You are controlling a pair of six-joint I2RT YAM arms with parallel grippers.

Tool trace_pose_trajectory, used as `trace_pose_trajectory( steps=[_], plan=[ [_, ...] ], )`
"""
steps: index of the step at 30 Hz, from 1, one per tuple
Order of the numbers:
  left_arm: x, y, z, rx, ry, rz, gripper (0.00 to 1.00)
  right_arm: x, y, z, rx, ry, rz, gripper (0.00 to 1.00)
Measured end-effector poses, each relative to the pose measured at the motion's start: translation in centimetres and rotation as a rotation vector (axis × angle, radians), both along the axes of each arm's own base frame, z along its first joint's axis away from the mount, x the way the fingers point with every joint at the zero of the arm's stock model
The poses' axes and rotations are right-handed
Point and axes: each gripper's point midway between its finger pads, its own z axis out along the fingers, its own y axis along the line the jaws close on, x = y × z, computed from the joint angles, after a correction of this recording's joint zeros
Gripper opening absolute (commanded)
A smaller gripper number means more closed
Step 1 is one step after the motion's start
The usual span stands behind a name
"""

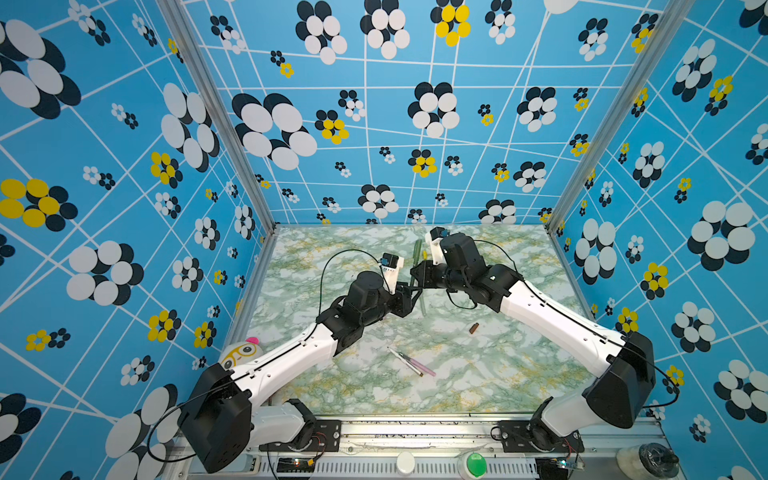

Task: Insert the pens into the pen caps
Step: 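Grasp the capped green pen with the right gripper while the left gripper opens, then lower the capped green pen beside the other green pen and open right gripper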

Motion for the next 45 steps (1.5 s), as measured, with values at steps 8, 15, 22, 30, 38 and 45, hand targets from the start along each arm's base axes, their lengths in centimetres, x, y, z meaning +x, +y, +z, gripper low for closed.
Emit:
trace_pose_trajectory(
  steps=[8, 15, 22, 30, 38, 45],
  plan=[
    [-3.8, 3.8, 0.7, 0.010, -0.072, 0.013, 0.79, 1.3, -2.4, -0.4, -0.065, 0.036, -0.077, 0.05],
    [-4.4, 6.9, 0.6, 0.081, -0.131, 0.104, 0.93, 1.8, -5.7, -7.3, -0.246, 0.251, -0.103, 0.06],
    [-3.6, 8.9, 1.0, 0.127, -0.171, 0.201, 1.00, 0.6, -6.7, -13.8, -0.416, 0.459, -0.016, 0.06],
    [-3.1, 9.8, 0.3, 0.148, -0.150, 0.242, 0.99, 2.1, -6.1, -18.2, -0.483, 0.546, 0.067, 0.06],
    [-3.0, 10.0, -0.6, 0.153, -0.120, 0.254, 0.99, 3.4, -6.8, -20.4, -0.495, 0.606, 0.085, 0.06],
    [-2.7, 10.0, -1.4, 0.164, -0.097, 0.258, 0.99, 4.2, -7.2, -21.0, -0.494, 0.629, 0.074, 0.06]
  ],
)
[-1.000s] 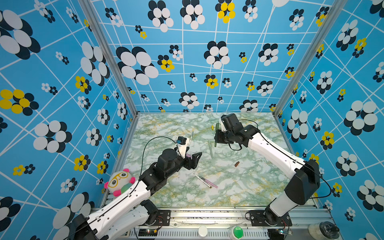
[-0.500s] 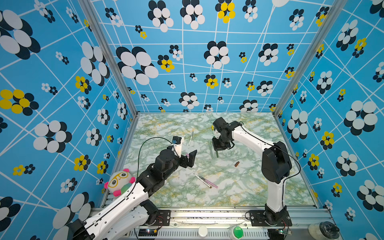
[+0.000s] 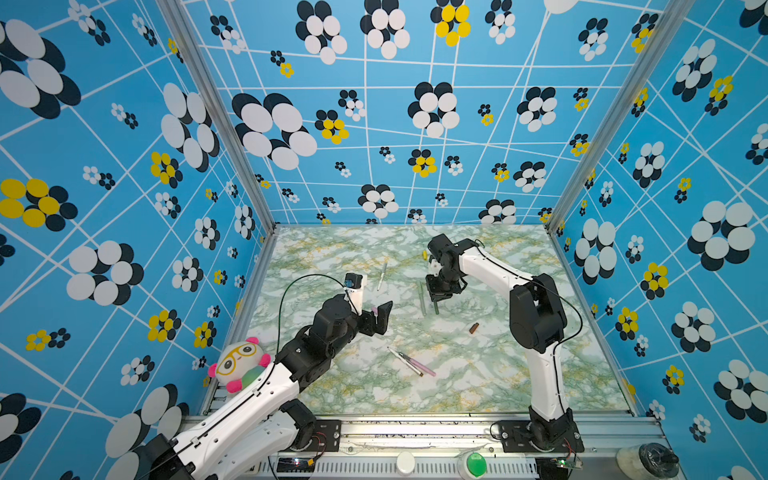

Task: Insert the pens into the pen caps
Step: 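Lower the capped green pen beside the other green pen and open right gripper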

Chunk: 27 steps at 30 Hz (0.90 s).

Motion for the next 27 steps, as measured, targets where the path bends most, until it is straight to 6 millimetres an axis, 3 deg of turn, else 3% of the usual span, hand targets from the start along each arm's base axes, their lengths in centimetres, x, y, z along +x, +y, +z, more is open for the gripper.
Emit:
trace_pose_trajectory(
  steps=[4, 19, 27],
  plan=[
    [0.0, -0.1, -0.2, 0.000, 0.006, -0.001, 0.99, 0.7, -0.1, -0.9, -0.008, 0.013, -0.004, 0.06],
    [0.0, -0.1, -0.3, -0.004, 0.016, -0.005, 0.99, 0.5, -0.5, -3.5, -0.043, 0.065, -0.007, 0.10],
    [0.0, -0.1, -0.4, -0.005, 0.020, -0.006, 0.99, 1.3, -0.5, -3.3, -0.053, 0.045, -0.012, 0.17]
  ],
)
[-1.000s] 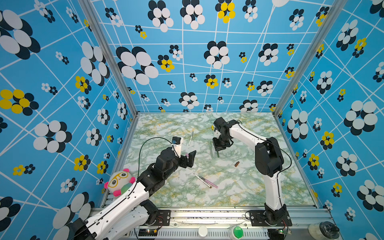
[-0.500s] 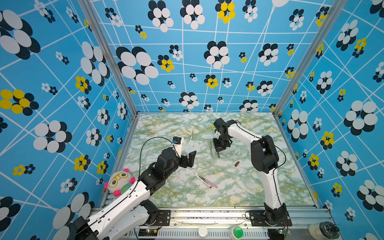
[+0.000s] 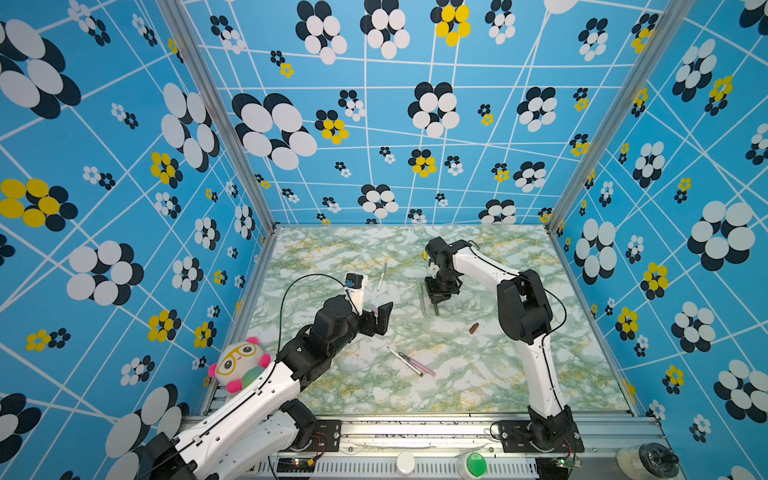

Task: Insert the pens into the pen caps
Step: 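Lower the capped green pen beside the other green pen and open right gripper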

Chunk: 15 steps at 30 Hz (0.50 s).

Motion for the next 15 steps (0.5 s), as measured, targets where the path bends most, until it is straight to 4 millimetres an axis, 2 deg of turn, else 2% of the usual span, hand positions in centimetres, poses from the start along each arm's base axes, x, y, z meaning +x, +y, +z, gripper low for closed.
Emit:
trace_pose_trajectory(
  steps=[8, 15],
  plan=[
    [-0.01, 0.08, -0.15, 0.003, 0.006, 0.000, 0.99, 0.43, -0.16, -0.38, -0.023, 0.001, -0.006, 0.26],
    [-0.06, 0.12, -0.25, 0.006, 0.010, 0.000, 0.99, 0.48, -0.26, -0.39, -0.030, 0.000, -0.006, 0.29]
  ],
)
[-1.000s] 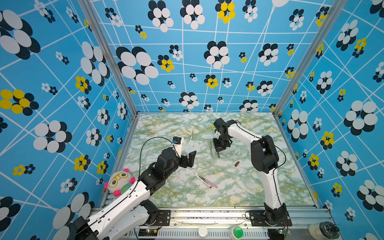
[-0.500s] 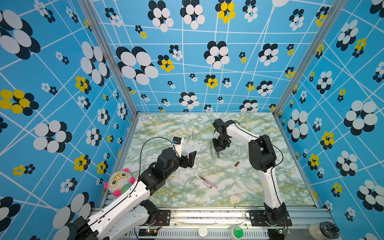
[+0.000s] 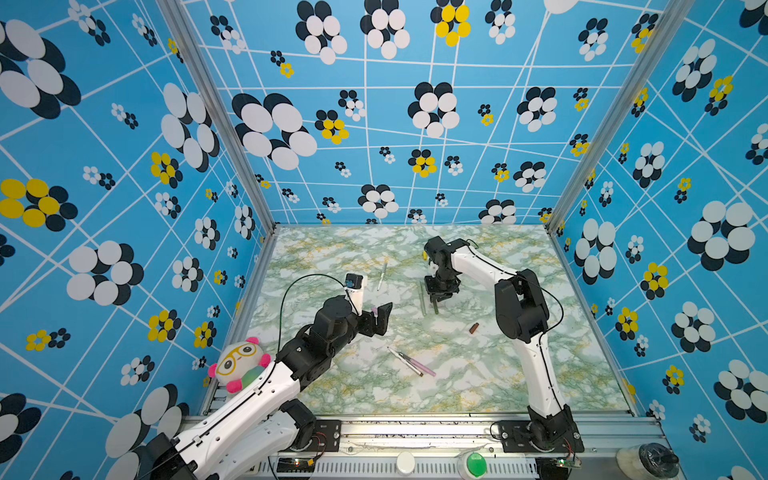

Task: Insert the pens into the pen caps
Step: 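Lower the capped green pen beside the other green pen and open right gripper, then move the right gripper to the white marker and grasp it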

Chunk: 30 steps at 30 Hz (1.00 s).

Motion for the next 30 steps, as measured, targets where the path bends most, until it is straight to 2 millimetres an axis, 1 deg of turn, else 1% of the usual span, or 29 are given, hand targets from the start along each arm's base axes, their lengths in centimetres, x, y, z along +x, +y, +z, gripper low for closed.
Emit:
trace_pose_trajectory(
  steps=[4, 6, 8, 10, 11, 14, 15, 17, 19, 22, 24, 26, 28, 30],
  plan=[
    [-0.1, 0.1, 0.0, 0.002, 0.002, 0.001, 0.99, 0.0, 0.0, 0.4, 0.000, -0.004, 0.000, 0.33],
    [-0.2, 0.3, 0.2, 0.000, -0.001, 0.003, 0.99, 0.0, 0.0, 1.5, 0.009, -0.021, 0.000, 0.36],
    [-0.3, 0.7, 0.6, -0.014, -0.002, 0.019, 0.99, 0.1, -0.1, 4.0, 0.029, -0.066, -0.004, 0.38],
    [-0.3, 1.4, 0.9, -0.030, 0.001, 0.043, 0.99, -0.1, -0.3, 7.5, 0.058, -0.134, -0.009, 0.38],
    [-0.3, 1.7, 0.9, -0.040, 0.009, 0.056, 0.99, -0.4, -0.5, 9.7, 0.080, -0.179, -0.011, 0.38],
    [-0.5, 2.4, 0.7, -0.062, 0.044, 0.093, 1.00, -1.8, -1.0, 15.2, 0.151, -0.299, -0.006, 0.38],
    [-0.6, 2.7, 0.5, -0.064, 0.062, 0.105, 0.99, -2.5, -1.1, 16.5, 0.170, -0.328, 0.003, 0.38],
    [-1.0, 3.4, -0.1, -0.068, 0.102, 0.139, 0.99, -4.2, -0.8, 17.6, 0.188, -0.358, 0.041, 0.38],
    [-1.5, 4.1, -0.7, -0.069, 0.139, 0.172, 1.00, -6.5, 0.7, 16.8, 0.188, -0.350, 0.123, 0.38],
    [-2.4, 5.6, -1.0, -0.093, 0.178, 0.227, 0.99, -11.3, 4.6, 13.6, 0.160, -0.288, 0.314, 0.38],
    [-3.1, 6.6, -0.8, -0.121, 0.191, 0.260, 1.00, -15.0, 7.2, 11.2, 0.136, -0.241, 0.453, 0.37],
    [-3.8, 7.5, -0.6, -0.155, 0.198, 0.290, 0.99, -17.6, 9.0, 9.5, 0.124, -0.214, 0.551, 0.37],
    [-4.6, 8.5, -0.6, -0.180, 0.202, 0.319, 1.00, -19.3, 10.2, 8.2, 0.118, -0.194, 0.610, 0.38],
    [-5.4, 9.5, -0.8, -0.200, 0.206, 0.351, 1.00, -19.8, 11.0, 7.4, 0.118, -0.188, 0.633, 0.38]
  ],
)
